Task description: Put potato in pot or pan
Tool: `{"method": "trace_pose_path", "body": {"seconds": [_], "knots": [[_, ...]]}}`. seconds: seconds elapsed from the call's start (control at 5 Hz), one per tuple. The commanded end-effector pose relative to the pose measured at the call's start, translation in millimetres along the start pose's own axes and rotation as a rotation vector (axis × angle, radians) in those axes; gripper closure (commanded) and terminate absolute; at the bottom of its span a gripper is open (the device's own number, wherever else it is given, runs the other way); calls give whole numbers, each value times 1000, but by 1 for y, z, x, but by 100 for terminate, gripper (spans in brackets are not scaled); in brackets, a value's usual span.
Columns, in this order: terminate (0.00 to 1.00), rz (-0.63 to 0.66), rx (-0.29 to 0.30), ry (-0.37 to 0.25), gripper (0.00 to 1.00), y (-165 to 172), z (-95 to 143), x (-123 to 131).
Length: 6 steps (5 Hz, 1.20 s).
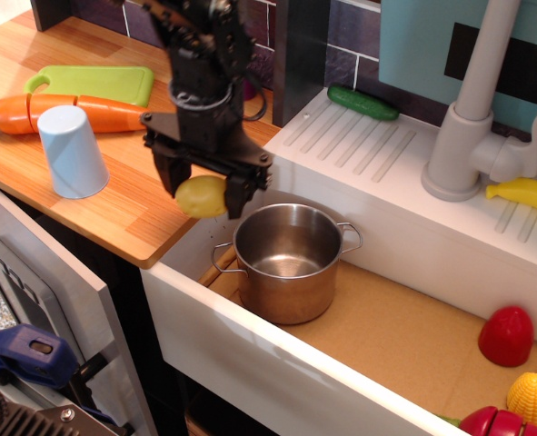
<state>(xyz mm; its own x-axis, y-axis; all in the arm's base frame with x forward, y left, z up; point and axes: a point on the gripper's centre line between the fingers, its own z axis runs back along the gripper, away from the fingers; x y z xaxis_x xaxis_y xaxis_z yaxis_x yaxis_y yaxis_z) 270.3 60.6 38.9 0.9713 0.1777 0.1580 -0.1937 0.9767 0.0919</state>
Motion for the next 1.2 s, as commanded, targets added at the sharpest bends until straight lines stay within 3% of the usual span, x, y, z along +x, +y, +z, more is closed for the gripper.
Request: {"method": "trace_pose_path", "body": {"seconds": [0.0, 0.2, 0.4, 0.8, 1.0], "knots": [[0, -19, -14, -143, 100, -20, 13, 21], [0, -48, -73, -190, 0, -27, 6, 23], [0, -71, -169, -237, 0, -34, -2, 31], [0, -71, -169, -237, 0, -34, -2, 31], [100, -71, -169, -237, 0, -34, -2, 31]]}}
